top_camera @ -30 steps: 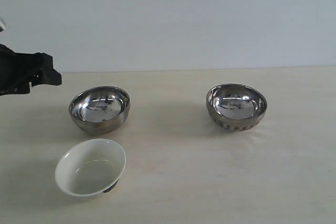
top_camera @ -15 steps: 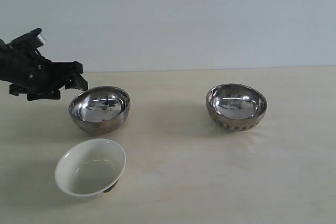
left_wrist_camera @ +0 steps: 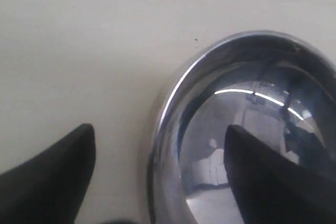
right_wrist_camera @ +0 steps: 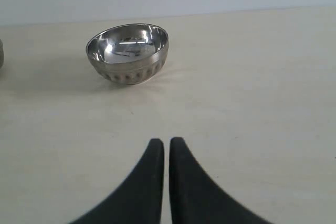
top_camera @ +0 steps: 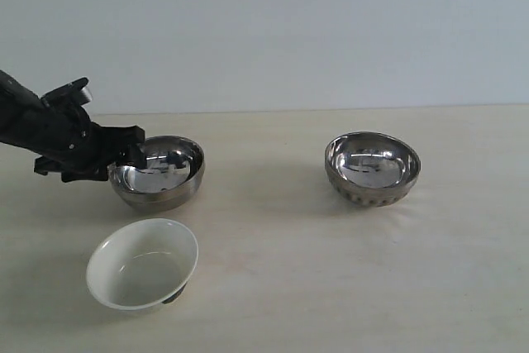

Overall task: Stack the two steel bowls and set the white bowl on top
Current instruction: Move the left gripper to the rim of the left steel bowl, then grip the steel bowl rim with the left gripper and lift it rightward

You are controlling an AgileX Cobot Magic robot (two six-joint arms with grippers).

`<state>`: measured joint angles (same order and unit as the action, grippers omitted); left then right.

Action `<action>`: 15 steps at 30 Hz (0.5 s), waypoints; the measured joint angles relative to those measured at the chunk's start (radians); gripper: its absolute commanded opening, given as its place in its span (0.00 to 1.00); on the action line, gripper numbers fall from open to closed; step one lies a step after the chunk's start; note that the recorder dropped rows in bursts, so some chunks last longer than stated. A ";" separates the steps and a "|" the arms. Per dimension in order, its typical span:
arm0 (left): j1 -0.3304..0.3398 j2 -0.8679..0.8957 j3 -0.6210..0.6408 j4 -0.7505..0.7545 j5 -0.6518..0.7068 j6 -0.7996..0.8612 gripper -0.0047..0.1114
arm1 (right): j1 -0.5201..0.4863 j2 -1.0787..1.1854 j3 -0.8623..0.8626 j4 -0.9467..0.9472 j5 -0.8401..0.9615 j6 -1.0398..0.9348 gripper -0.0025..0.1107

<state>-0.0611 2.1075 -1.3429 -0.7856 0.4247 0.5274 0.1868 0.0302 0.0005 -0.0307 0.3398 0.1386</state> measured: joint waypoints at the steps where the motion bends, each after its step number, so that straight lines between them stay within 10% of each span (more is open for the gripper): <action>1: 0.000 0.008 0.000 0.000 -0.001 0.000 0.56 | 0.000 0.000 0.000 0.000 0.000 0.000 0.02; 6: 0.000 0.023 0.000 0.000 -0.014 0.007 0.37 | 0.000 0.000 0.000 0.000 0.000 0.000 0.02; 9: 0.000 0.023 0.000 0.000 -0.020 0.015 0.07 | 0.000 0.000 0.000 0.000 0.000 0.000 0.02; 15: 0.000 0.023 -0.002 0.000 -0.018 0.041 0.07 | 0.000 0.000 0.000 0.000 0.000 0.000 0.02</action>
<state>-0.0611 2.1308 -1.3446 -0.7856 0.4067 0.5688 0.1868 0.0302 0.0005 -0.0307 0.3398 0.1386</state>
